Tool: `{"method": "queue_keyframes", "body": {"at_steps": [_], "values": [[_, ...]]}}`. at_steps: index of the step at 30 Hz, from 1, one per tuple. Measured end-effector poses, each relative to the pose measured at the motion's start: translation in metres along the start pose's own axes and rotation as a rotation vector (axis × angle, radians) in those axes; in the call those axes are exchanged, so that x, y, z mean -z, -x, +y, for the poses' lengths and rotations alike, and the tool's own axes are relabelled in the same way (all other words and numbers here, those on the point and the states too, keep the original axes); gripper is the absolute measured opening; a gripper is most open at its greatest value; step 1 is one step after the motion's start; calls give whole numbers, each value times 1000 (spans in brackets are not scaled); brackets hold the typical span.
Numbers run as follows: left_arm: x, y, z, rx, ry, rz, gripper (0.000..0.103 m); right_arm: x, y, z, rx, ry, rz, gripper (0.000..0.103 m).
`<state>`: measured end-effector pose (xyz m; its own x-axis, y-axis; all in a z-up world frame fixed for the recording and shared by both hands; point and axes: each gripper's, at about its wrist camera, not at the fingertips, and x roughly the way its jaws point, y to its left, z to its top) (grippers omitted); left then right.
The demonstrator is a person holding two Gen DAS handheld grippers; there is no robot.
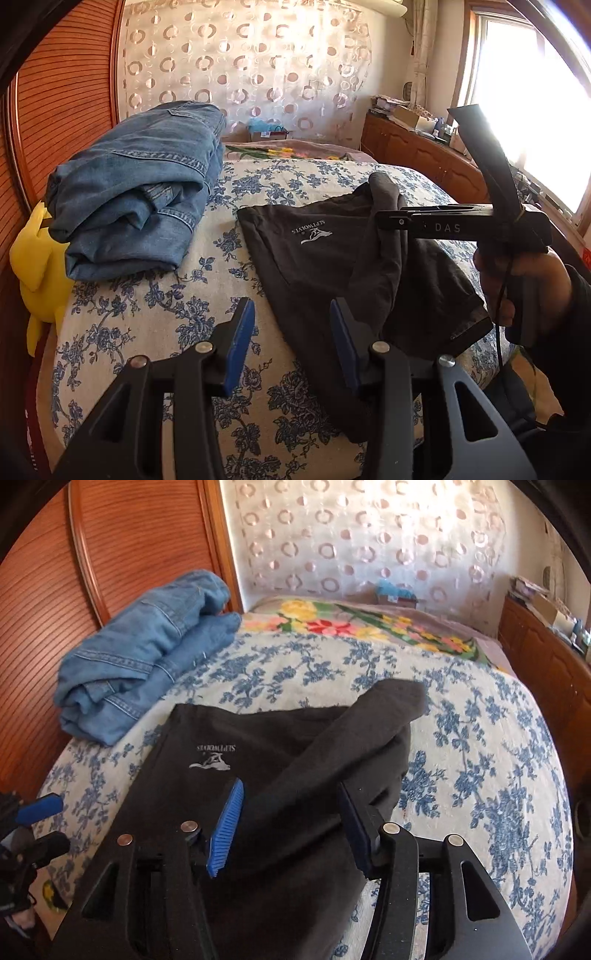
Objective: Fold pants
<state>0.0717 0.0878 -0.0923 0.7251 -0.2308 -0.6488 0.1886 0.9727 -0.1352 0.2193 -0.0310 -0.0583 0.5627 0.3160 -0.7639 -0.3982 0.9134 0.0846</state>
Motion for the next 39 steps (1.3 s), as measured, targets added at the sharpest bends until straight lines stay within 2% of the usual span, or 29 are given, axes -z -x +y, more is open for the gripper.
{"method": "queue_keyframes", "body": {"at_steps": [2,3,4,5,6,9,15,22,25,27,28,32,39], "values": [[1,-1,2,-1,4,3,42,-1,-2,-1,-7,-8,7,50],[2,-2,2,-2,6,5,42,-1,-3,-2,-8,-5,11,39],[2,-3,3,-2,7,6,42,0,-5,-1,-9,0,20,33],[2,-4,2,-2,7,7,42,0,-7,0,-9,6,30,18],[2,-4,2,-2,7,7,42,2,-8,0,-11,11,38,8],[1,-5,1,-1,2,8,42,6,-4,-3,-25,19,28,1],[-12,-11,-8,10,-26,2,42,24,26,-20,-24,-7,-31,0],[-43,-29,-31,63,-88,-1,42,50,30,-37,-2,-30,3,0],[-57,-45,-44,82,-126,28,42,54,29,-44,13,-65,4,2],[-62,-55,-52,87,-151,43,42,55,32,-49,15,-83,-3,19],[-66,-62,-55,99,-165,60,42,55,34,-50,18,-87,-9,20],[-75,-88,-62,137,-176,139,41,55,39,-53,3,-82,-21,22],[-81,-115,-83,163,-214,209,41,60,35,-54,14,-73,-24,22]]}}
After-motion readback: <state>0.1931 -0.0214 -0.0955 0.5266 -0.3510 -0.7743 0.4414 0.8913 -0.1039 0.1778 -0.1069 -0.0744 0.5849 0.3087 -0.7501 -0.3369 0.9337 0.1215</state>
